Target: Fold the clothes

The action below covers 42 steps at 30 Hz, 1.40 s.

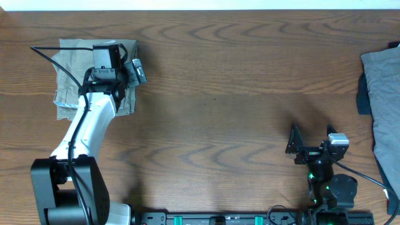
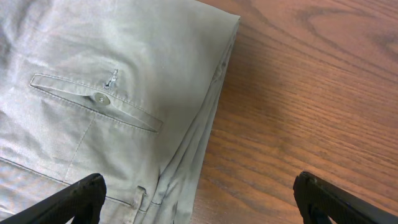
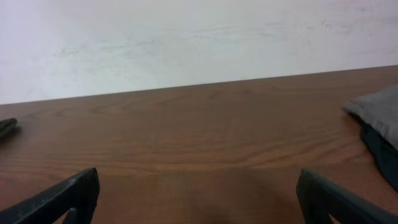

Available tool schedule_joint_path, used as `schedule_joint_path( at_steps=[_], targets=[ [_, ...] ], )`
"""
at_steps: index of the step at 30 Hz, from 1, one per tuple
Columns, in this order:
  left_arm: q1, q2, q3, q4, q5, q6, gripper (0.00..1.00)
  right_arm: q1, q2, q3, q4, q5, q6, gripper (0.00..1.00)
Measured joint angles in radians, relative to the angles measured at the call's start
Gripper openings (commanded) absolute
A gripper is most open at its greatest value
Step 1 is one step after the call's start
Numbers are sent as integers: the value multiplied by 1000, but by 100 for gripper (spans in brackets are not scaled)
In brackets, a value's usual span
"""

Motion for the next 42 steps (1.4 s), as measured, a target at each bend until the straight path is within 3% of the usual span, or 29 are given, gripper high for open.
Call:
schedule_joint_path(
  at_steps=[34,42],
  targets=[
    [0,-7,0,-51,0,0,98,0,0,0,0,0,-8,99],
    [2,-273,-9,-199,0,0,98,0,0,0,0,0,-8,99]
  ],
)
